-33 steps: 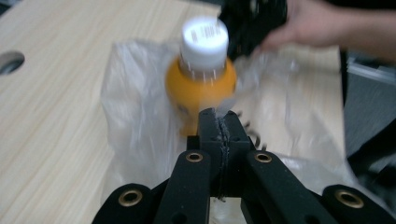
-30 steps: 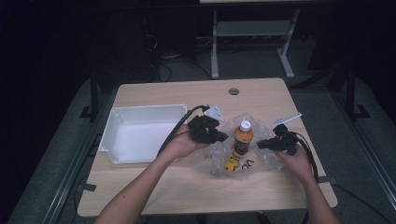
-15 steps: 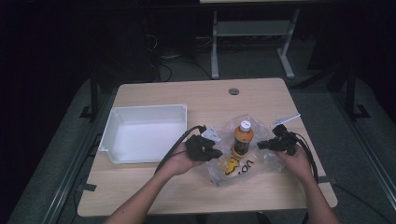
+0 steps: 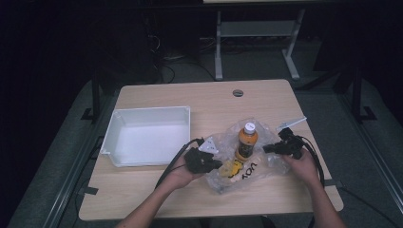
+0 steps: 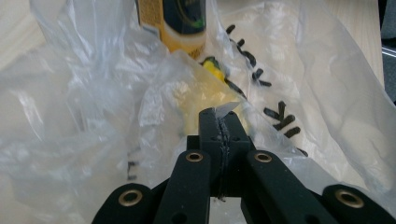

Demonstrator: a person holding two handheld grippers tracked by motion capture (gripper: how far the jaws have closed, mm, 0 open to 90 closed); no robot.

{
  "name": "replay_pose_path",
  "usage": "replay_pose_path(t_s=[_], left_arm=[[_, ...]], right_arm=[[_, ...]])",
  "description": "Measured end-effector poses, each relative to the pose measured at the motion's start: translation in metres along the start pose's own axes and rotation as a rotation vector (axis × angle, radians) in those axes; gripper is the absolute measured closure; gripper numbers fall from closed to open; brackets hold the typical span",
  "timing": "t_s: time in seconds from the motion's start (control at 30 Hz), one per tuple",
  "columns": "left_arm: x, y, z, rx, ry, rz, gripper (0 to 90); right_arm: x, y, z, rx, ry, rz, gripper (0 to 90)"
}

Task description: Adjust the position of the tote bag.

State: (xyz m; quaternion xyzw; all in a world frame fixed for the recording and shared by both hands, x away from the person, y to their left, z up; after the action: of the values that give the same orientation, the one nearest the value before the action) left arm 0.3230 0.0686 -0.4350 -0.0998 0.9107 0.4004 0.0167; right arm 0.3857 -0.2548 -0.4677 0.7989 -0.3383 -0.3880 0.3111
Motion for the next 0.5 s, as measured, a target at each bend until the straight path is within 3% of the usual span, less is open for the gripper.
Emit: replay_pose_path(t_s=[0.5], left_arm=[[0.011,0.000,0.020,0.051,0.042,-0.011,89.6]], right_arm=[[0.002,0.003,0.002,0.005,-0.012,0.006,86.0]])
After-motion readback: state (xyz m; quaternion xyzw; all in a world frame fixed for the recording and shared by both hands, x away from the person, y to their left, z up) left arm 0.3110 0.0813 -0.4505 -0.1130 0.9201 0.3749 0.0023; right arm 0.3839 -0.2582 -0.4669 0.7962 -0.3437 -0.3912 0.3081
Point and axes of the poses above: each handheld gripper's, and its own axes: y roughly backward along the jaws, z roughly out of its underside, x roughly to its right, the point moved 1 cm from there along -y, roughly forward along the jaws, and after that the axes turned 14 degrees about -y, right-handed, at the moved point
